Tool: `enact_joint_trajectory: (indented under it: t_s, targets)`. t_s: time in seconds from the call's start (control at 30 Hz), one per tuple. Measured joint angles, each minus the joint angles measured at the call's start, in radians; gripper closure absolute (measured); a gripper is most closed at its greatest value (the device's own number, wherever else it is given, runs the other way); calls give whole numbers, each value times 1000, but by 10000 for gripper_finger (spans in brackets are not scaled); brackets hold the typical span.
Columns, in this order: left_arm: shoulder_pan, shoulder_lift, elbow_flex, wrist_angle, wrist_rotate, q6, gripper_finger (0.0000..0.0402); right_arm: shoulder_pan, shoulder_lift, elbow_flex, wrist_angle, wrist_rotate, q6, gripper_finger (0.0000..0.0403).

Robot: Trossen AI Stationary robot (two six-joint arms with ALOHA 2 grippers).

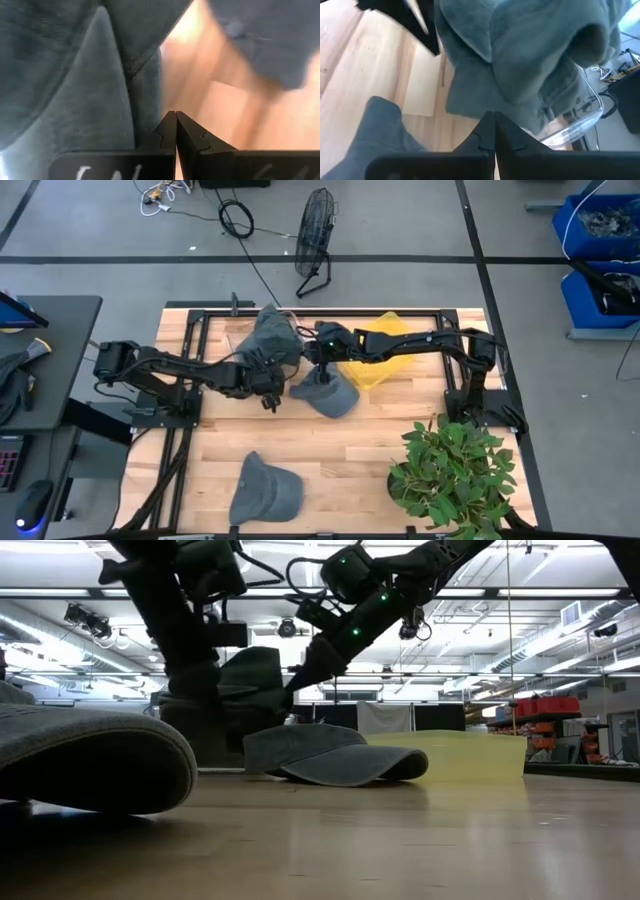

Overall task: Pick & Place hat
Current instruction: Put the black cap into the transparent bin

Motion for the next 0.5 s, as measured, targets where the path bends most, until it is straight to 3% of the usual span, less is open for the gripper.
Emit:
enact_joint_trajectory:
  t_s: [0.2,0.5]
  targets:
    - [12,-14,0,-2,-125,22,399,-9,0,0,-41,0,3,403]
    - [82,-18,0,-8,-205,45,399,-9,1,0,-39,-3,-11,403]
